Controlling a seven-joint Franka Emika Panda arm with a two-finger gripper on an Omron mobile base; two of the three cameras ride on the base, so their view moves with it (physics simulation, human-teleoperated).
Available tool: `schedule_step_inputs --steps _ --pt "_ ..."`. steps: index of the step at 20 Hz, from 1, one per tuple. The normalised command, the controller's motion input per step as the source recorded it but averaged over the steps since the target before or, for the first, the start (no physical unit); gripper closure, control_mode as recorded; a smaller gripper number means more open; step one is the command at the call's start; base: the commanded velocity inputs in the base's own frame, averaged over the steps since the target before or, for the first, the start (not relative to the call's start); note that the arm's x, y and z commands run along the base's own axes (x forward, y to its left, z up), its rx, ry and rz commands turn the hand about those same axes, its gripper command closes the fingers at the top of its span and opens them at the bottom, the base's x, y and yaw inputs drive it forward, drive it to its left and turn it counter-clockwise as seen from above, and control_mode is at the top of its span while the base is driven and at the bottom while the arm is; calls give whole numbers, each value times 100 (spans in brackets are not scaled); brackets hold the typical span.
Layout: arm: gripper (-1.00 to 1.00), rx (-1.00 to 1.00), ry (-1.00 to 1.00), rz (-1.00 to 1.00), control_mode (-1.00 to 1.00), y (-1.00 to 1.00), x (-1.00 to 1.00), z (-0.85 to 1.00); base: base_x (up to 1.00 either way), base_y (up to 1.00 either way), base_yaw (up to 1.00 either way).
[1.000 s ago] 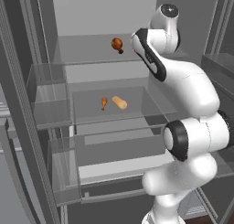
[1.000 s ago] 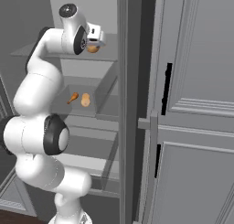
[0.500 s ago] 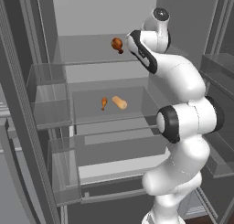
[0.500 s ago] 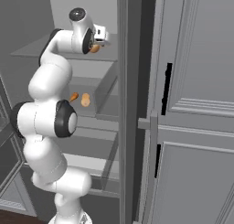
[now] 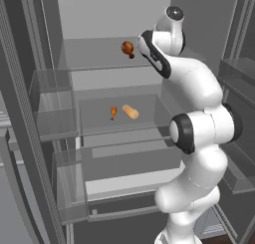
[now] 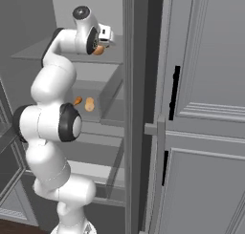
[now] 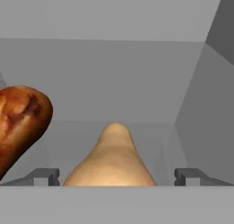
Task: Place one squash and one chicken drumstick in each tupperware on the nearby counter, to pack two identical lunches.
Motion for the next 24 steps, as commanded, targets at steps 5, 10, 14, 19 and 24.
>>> schedule_step_inputs --steps 5,10,14,19,24 --pt "-100 0 -20 0 -100 17 0 -26 0 0 0" --pt "-100 0 -2 0 -100 0 1 -21 0 0 0" --pt "100 0 -7 0 -100 19 3 -16 0 0 0" --pt "100 0 -1 0 -100 5 0 -26 0 0 0" --pt "100 0 0 -1 -100 8 0 -19 0 0 0"
